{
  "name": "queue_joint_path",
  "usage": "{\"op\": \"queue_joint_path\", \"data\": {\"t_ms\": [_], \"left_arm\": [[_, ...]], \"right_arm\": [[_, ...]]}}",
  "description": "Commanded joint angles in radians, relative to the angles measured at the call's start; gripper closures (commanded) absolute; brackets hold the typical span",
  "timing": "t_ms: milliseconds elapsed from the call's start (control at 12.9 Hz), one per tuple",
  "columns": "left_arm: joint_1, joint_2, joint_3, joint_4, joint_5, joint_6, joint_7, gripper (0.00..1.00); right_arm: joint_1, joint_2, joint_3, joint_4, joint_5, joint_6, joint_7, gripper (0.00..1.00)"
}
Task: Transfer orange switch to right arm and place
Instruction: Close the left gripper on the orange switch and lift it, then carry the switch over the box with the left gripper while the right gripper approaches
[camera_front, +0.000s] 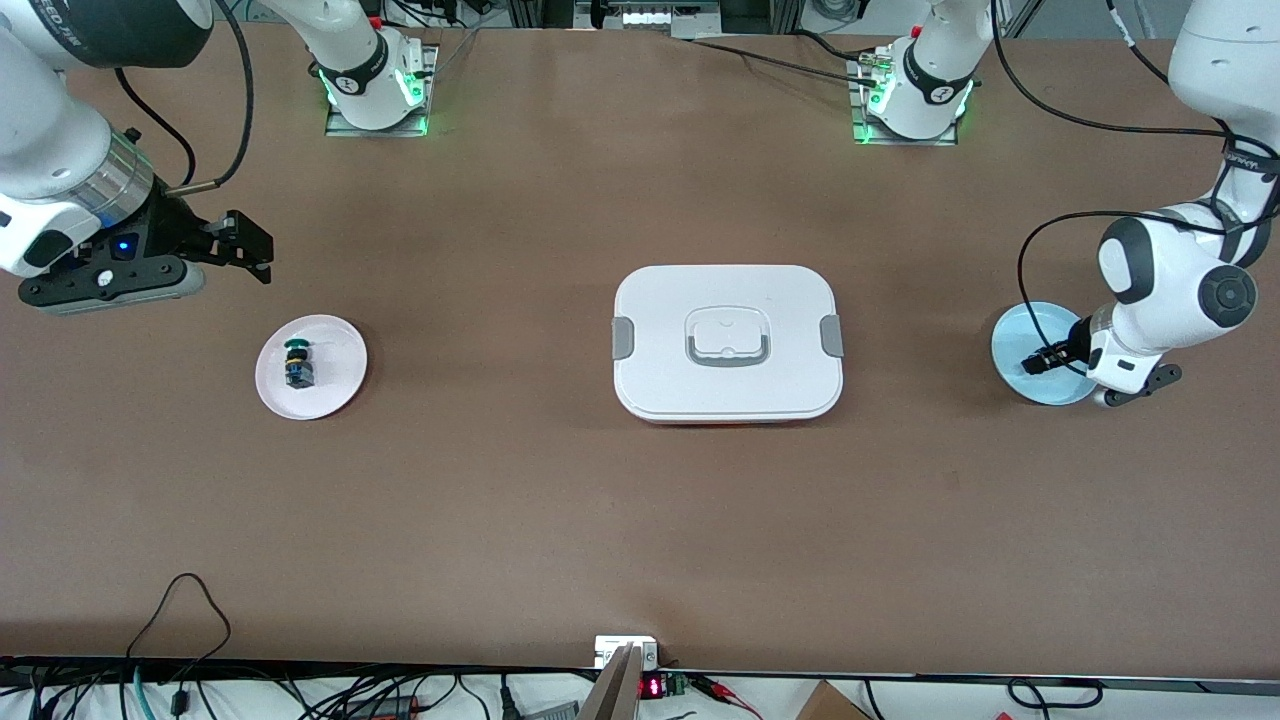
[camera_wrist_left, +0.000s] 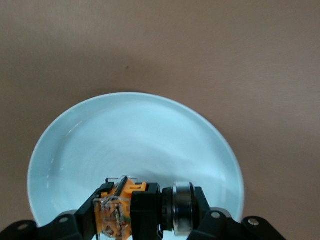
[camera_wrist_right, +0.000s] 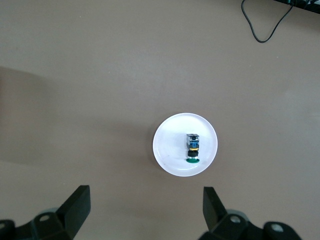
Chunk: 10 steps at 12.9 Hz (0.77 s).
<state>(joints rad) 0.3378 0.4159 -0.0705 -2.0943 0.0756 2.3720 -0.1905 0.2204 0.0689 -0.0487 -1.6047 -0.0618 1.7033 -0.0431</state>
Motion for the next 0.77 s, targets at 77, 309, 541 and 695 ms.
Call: {"op": "queue_joint_path", "data": {"t_ms": [77,309,541,695], "left_arm": [[0.007,-0.078,-0.08,0.163,-0.02,-0.301,0.087,0.58],[0.007,-0.101,-0.098,0.172,-0.208,-0.318,0.352,0.58],[0.006,-0.094,-0.11,0.169,-0.507,-0.388,0.648,0.57],[-0.011,-0.089,-0.15,0.161,-0.687,-0.408,0.849,0.57]], "right_arm": [[0.002,0.0,0.003,0.019,-0.003,-0.007,0.011,0.0],[0.002,0.0,0.003,0.019,-0.001,-0.007,0.014,0.0],[0.002,0.0,0.003,0.02,-0.003,-0.005,0.014,0.0],[-0.003,0.003,-0.002,0.02,-0.003,-0.005,0.012,0.0]]}}
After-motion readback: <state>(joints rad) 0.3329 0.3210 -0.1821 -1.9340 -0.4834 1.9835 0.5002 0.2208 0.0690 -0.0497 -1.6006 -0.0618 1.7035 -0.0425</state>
